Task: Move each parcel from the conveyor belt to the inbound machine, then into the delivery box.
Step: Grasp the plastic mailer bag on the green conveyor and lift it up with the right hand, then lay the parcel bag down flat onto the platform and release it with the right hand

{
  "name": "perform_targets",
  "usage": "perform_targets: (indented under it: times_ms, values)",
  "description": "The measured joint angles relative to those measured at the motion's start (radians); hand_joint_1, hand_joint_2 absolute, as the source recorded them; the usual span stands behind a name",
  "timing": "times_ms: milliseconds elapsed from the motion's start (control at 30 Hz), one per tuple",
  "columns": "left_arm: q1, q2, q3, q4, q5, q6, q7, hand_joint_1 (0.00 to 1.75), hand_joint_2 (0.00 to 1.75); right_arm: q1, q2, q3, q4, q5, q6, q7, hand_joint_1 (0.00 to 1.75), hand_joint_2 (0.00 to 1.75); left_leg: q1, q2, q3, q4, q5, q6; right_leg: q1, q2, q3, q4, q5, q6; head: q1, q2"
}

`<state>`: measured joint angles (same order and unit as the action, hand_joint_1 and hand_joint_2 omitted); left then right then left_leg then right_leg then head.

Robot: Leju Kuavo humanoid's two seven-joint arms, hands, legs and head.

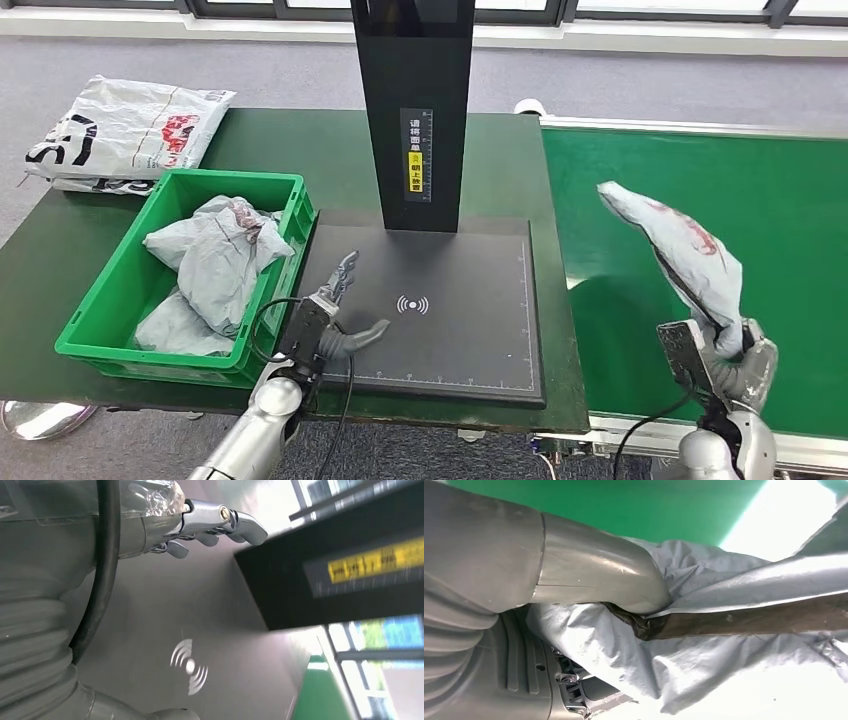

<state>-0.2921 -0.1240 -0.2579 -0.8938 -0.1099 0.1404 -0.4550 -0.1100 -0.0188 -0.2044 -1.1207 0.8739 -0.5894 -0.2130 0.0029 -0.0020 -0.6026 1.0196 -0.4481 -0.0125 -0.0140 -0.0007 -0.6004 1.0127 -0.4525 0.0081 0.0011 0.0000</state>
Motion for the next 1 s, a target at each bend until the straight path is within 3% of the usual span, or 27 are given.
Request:
perform_targets:
  times_ms: [200, 500, 633, 833, 1000]
  values:
    - [-0.010, -0.001, 0.032, 0.007, -0.011, 0.020, -0.028, 0.00, 1.75, 0.106, 0.051, 0.171, -0.317, 0.036, -0.004, -0.004, 1.75, 1.75, 0.001, 0.000, 0.000, -0.002, 0.000, 0.000, 0.000, -0.001, 0.000, 0.000, -0.001, -0.001, 0.000, 0.000]
    - [-0.047, -0.014, 0.039, 0.022, -0.019, 0.039, -0.025, 0.00, 1.75, 0.106, 0.098, 0.315, -0.417, 0.110, 0.054, 0.079, 1.75, 1.75, 0.000, 0.000, 0.000, -0.002, 0.000, 0.000, -0.001, -0.001, 0.000, 0.000, -0.001, -0.001, 0.000, 0.000]
    - [-0.060, -0.016, 0.043, 0.032, -0.018, 0.042, -0.028, 0.00, 1.75, 0.089, 0.100, 0.347, -0.413, 0.089, 0.194, 0.111, 1.75, 1.75, 0.000, 0.000, 0.000, -0.002, 0.000, 0.000, -0.001, -0.001, 0.000, 0.000, 0.000, -0.001, 0.000, 0.000]
    - [-0.109, -0.022, 0.047, 0.061, -0.021, 0.023, -0.009, 0.00, 1.75, 0.048, 0.101, 0.422, -0.356, 0.228, 0.450, 0.270, 1.75, 1.75, 0.000, -0.002, 0.000, -0.002, 0.002, -0.002, 0.000, -0.002, -0.001, 0.000, 0.000, -0.001, 0.000, 0.000]
    - [-0.159, -0.030, 0.047, 0.097, -0.021, 0.015, 0.004, 0.00, 1.75, 0.050, 0.101, 0.454, -0.329, 0.274, 0.520, 0.309, 1.75, 1.75, 0.000, -0.002, 0.000, -0.002, 0.002, -0.003, -0.001, -0.001, -0.001, 0.000, 0.000, -0.001, 0.000, 0.000]
